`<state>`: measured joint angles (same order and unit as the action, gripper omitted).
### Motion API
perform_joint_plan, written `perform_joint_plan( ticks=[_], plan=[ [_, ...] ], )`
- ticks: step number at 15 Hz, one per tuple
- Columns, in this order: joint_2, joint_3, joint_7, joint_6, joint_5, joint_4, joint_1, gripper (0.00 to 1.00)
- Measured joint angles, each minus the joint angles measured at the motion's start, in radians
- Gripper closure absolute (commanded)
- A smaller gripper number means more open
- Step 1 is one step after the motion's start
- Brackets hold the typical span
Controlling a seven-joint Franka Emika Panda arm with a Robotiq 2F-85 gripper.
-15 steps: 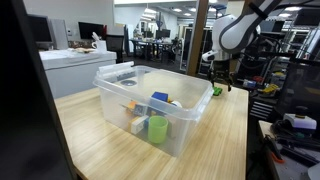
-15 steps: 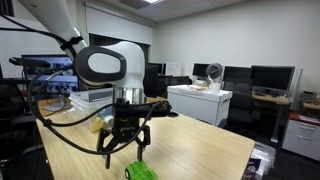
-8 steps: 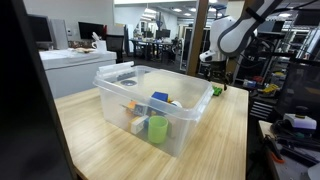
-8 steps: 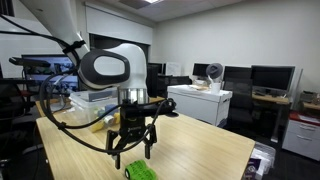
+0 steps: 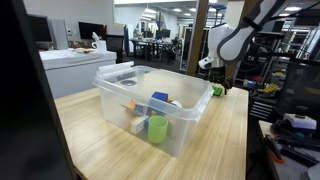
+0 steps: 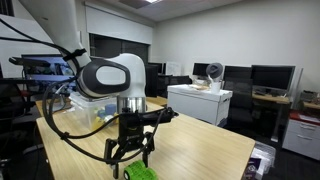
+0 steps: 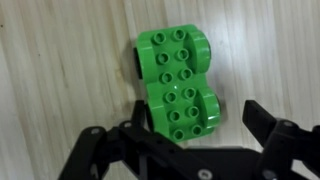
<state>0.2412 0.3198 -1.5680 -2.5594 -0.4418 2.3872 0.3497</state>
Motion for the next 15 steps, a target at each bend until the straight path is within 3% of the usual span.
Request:
perform_joint_plan(
  ticks=[1, 5, 10, 12, 13, 15],
  plan=[
    [0.008, 0.0, 0.0, -0.006, -0.003, 0.0, 0.0, 0.27],
    [0.019, 0.0, 0.0, -0.014, -0.005, -0.011, 0.0, 0.54],
    [0.012, 0.014, 0.001, -0.002, 0.006, -0.016, 0.003, 0.55],
    [-0.018, 0.008, 0.01, 0.095, 0.042, -0.033, -0.001, 0.55],
    [-0.083, -0.016, 0.01, 0.228, 0.115, -0.066, -0.01, 0.55],
    [-0.163, -0.043, 0.01, 0.341, 0.184, -0.099, -0.031, 0.55]
  ],
)
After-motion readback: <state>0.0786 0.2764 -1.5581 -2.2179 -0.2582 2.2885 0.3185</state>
